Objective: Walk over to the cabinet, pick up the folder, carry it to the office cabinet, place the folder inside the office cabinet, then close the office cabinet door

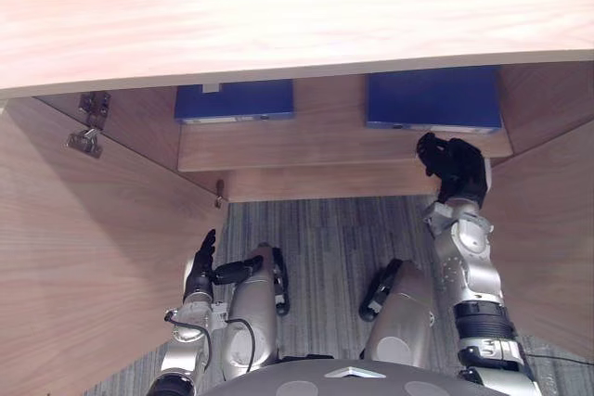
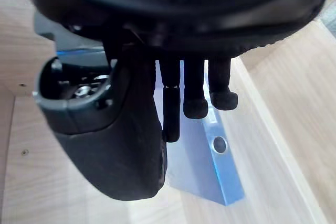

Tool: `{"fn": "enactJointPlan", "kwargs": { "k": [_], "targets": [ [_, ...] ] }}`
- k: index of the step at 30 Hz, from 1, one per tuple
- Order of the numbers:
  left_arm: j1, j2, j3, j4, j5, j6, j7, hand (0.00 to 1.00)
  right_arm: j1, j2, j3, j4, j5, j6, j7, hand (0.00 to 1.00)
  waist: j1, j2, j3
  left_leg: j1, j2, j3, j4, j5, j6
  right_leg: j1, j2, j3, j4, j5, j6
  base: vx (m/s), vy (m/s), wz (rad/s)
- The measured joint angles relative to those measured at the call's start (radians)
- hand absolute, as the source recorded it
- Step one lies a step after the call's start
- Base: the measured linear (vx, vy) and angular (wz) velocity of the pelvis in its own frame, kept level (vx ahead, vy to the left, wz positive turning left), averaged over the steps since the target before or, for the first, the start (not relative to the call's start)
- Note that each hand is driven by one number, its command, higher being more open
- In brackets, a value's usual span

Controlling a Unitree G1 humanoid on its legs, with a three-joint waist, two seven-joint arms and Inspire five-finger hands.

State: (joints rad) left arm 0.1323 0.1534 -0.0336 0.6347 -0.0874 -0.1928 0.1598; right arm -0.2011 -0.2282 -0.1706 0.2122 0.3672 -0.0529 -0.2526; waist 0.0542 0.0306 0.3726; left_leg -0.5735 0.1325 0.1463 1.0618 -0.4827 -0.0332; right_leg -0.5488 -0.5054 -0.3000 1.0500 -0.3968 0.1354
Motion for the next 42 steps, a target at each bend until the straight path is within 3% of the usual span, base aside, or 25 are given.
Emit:
{"fn": "enactJointPlan", "kwargs": {
  "k": [15, 24, 42],
  "targets": [
    [0.041, -0.019, -0.008, -0.036, -0.065, -0.001, -0.034, 1.00, -0.264, -0.207, -0.037, 0.247, 0.083, 0.000, 0.016, 0.00, 0.021, 0.020, -0.013, 0.016, -0.008, 0.004, -0.068, 0.052, -0.001, 0.027, -0.005, -0.031, -0.051, 0.030, -0.010, -0.01, -0.006, 0.03],
    [0.044, -0.021, -0.010, -0.038, -0.107, -0.001, -0.038, 1.00, -0.316, -0.213, -0.032, 0.288, 0.084, 0.000, 0.019, 0.00, 0.024, 0.030, -0.017, -0.037, -0.001, 0.003, -0.031, 0.056, 0.001, -0.024, -0.003, -0.021, -0.014, 0.026, -0.020, -0.02, -0.003, 0.01],
    [0.033, -0.017, -0.029, -0.090, -0.108, 0.001, -0.032, 1.00, -0.279, -0.187, -0.048, 0.256, 0.093, 0.000, -0.003, 0.00, 0.035, 0.051, -0.011, -0.170, 0.049, -0.035, 0.153, 0.005, -0.010, -0.156, 0.001, 0.016, 0.180, -0.054, -0.055, -0.04, -0.023, -0.01]
  ]
}}
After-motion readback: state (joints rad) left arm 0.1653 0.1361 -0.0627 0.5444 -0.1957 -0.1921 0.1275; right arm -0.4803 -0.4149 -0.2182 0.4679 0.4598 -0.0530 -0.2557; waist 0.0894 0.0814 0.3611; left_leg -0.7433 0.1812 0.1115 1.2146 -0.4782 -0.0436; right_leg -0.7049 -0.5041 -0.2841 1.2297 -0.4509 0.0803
